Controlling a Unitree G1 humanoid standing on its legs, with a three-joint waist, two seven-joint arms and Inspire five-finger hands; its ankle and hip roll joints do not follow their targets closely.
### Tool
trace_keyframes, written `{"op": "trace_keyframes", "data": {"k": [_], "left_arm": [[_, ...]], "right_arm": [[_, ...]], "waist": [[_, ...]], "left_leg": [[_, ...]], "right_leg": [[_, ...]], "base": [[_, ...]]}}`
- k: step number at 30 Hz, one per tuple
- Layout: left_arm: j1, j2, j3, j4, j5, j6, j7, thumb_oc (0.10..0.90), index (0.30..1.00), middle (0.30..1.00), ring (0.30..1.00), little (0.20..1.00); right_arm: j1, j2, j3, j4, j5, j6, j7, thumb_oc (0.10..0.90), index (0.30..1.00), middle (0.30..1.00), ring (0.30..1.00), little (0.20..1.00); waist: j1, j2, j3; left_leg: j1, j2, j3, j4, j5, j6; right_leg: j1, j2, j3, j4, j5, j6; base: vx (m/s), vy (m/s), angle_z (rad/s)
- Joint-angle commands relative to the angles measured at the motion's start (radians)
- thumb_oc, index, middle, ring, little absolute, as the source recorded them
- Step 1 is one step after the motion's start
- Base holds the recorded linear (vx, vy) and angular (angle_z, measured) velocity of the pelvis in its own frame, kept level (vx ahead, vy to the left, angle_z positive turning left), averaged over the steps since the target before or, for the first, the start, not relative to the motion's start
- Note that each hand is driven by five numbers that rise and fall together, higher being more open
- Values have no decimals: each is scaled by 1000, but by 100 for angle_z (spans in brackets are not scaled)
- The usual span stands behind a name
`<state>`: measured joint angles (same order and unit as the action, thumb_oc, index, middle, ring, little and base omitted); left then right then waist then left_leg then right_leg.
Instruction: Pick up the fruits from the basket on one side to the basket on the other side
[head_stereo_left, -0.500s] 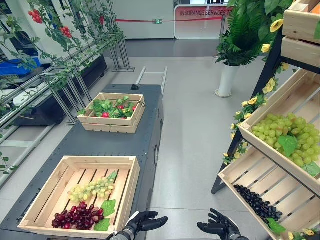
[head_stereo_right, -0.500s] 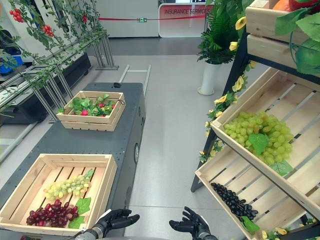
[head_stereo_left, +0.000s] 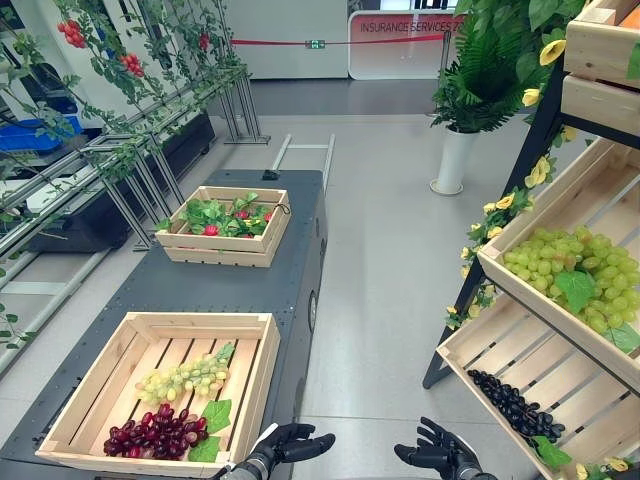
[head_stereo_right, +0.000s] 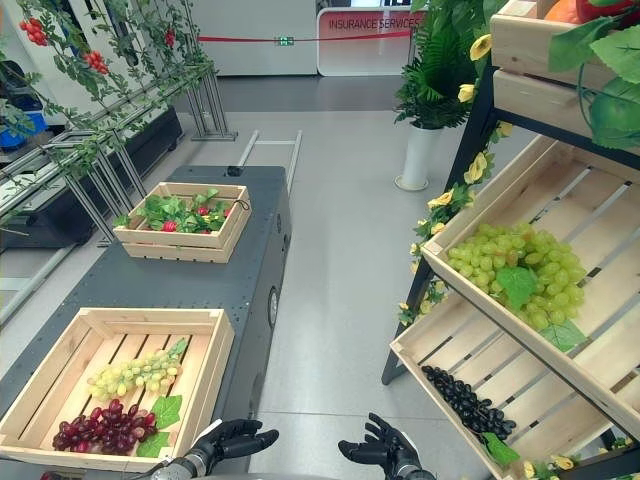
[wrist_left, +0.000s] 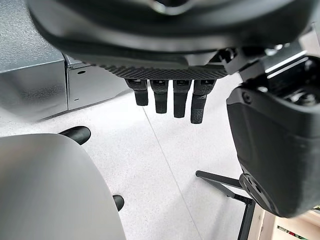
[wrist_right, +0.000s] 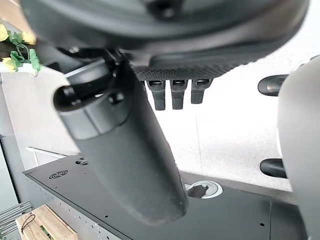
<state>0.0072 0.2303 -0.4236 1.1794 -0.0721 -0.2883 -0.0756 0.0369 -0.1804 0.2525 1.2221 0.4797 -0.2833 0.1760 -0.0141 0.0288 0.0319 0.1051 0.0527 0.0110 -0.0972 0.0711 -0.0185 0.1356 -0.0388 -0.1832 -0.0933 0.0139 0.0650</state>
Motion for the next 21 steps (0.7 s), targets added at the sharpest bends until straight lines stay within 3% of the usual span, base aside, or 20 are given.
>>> {"op": "trace_keyframes", "data": {"k": [1,15,19,21], "left_arm": [[-84,-61,-7,51,21,-28,21,800,900,900,900,900],[-87,-59,-19,49,67,-42,51,800,900,900,900,900],[-93,-51,-33,41,114,-107,73,800,900,900,900,900],[-100,-43,-53,17,142,-175,81,800,900,900,900,900]], "right_arm": [[-100,9,5,21,-9,-41,3,800,900,900,900,900],[-102,11,12,9,-3,-50,7,800,900,900,900,900],[-101,12,15,8,-6,-61,5,800,900,900,900,900],[-103,9,14,4,-29,-65,-17,800,900,900,900,900]], "waist": [[10,-27,49],[10,-30,54],[11,-29,59],[13,-28,62]], "left_leg": [[58,-96,67,10,-173,46],[59,-96,66,10,-174,46],[60,-96,68,10,-172,45],[57,-96,68,10,-171,45]], "right_leg": [[36,31,12,6,-77,-12],[38,31,13,6,-77,-13],[39,30,10,6,-77,-13],[38,28,8,6,-77,-12]], "base": [[0,0,0],[0,0,0],[0,0,0],[0,0,0]]}}
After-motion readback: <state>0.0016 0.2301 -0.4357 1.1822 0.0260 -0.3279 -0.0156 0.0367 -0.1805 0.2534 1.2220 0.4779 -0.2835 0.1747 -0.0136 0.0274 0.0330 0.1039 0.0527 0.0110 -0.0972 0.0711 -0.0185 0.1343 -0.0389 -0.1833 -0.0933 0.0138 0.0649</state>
